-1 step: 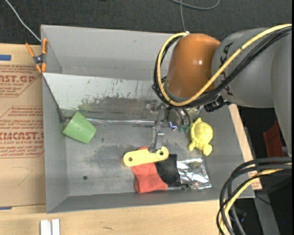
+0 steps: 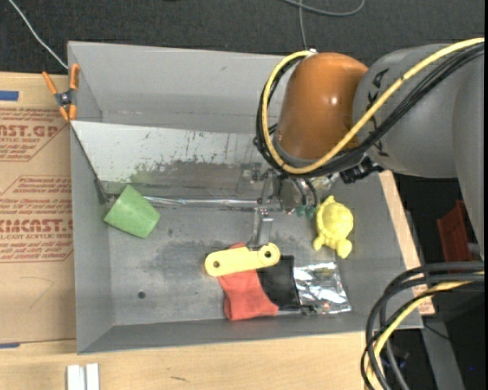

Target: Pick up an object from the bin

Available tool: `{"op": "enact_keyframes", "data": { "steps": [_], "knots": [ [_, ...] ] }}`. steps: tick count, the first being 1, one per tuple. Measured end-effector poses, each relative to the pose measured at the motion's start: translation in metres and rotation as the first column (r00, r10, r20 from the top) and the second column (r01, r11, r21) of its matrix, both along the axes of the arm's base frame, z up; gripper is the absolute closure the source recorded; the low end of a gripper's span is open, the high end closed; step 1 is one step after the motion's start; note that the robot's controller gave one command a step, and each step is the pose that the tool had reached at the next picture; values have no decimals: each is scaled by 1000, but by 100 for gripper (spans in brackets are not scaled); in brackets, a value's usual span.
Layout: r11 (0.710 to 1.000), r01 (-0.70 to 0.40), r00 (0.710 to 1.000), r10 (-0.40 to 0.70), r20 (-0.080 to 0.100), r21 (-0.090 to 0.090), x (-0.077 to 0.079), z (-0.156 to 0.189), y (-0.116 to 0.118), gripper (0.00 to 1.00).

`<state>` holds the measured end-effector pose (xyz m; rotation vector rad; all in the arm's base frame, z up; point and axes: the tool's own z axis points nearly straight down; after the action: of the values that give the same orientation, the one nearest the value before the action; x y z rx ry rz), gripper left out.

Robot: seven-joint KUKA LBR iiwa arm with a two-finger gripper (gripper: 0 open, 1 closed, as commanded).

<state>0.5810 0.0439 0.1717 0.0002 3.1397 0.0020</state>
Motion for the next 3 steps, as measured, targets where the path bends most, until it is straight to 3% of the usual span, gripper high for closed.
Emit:
{"op": "enact_keyframes", "data": {
  "steps": [1, 2, 3],
  "knots": [
    [965, -261, 965, 261, -3, 0, -26, -89, -13, 0],
    [924, -381, 924, 381, 5, -2, -29, -47, -15, 0],
    [941, -338, 941, 338, -3, 2, -46, -72, -19, 0]
  ]
}}
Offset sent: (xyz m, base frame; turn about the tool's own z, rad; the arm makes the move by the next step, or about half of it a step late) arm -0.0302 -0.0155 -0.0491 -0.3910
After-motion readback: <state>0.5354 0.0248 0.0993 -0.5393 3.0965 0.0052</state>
